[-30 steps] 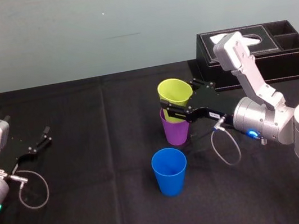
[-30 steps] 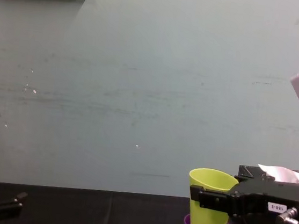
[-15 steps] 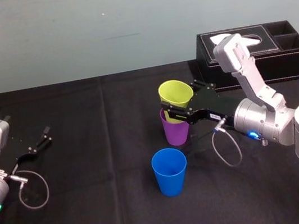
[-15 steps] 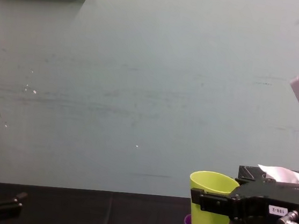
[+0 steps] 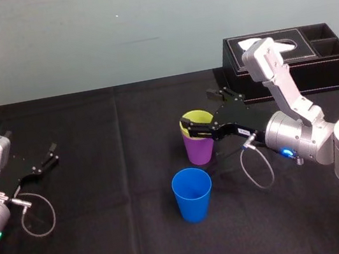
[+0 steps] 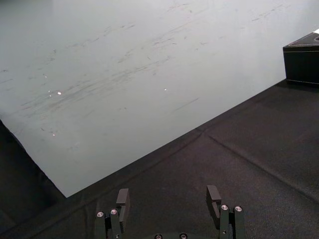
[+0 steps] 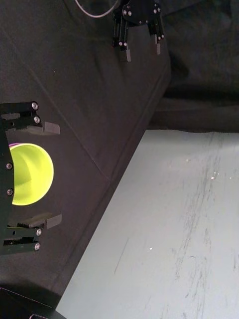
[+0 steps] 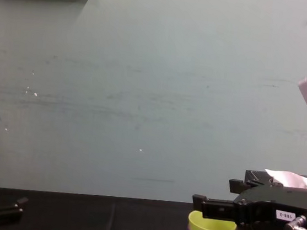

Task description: Stack the three plastic cups sequentially using one hand.

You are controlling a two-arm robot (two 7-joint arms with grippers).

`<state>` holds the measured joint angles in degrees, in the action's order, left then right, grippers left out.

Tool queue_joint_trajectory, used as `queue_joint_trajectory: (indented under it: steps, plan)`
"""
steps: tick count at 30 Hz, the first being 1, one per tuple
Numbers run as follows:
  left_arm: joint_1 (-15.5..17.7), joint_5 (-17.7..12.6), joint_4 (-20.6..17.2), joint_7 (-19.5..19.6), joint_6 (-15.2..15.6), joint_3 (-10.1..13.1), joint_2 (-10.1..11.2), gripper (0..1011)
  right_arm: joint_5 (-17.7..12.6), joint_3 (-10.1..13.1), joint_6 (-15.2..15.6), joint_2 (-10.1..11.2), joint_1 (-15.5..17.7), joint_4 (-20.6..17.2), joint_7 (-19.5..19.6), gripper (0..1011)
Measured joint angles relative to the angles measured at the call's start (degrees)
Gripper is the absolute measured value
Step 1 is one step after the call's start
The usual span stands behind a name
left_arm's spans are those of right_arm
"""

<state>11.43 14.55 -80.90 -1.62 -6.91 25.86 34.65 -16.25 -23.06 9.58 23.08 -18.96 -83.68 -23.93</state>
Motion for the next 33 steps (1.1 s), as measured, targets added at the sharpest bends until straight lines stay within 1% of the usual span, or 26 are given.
queue_joint_trajectory:
  steps: [3,26,32,33]
  plan:
    - [0.00,0.00,0.00,0.00,0.00,0.00,0.00,1010,0.00,0.00,0.01,0.00,0.00,-0.01,0.01,1003]
    - [0.00,0.00,0.00,0.00,0.00,0.00,0.00,1010,-0.04,0.10,0.03,0.08,0.19,-0.23,0.01,1003]
    - [0.00,0.00,0.00,0.00,0.00,0.00,0.00,1010,-0.95,1.11,-0.35,1.64,2.72,-3.71,-0.12,1003]
    - [0.00,0.00,0.00,0.00,0.00,0.00,0.00,1010,-0.95,1.11,-0.35,1.64,2.72,-3.71,-0.12,1003]
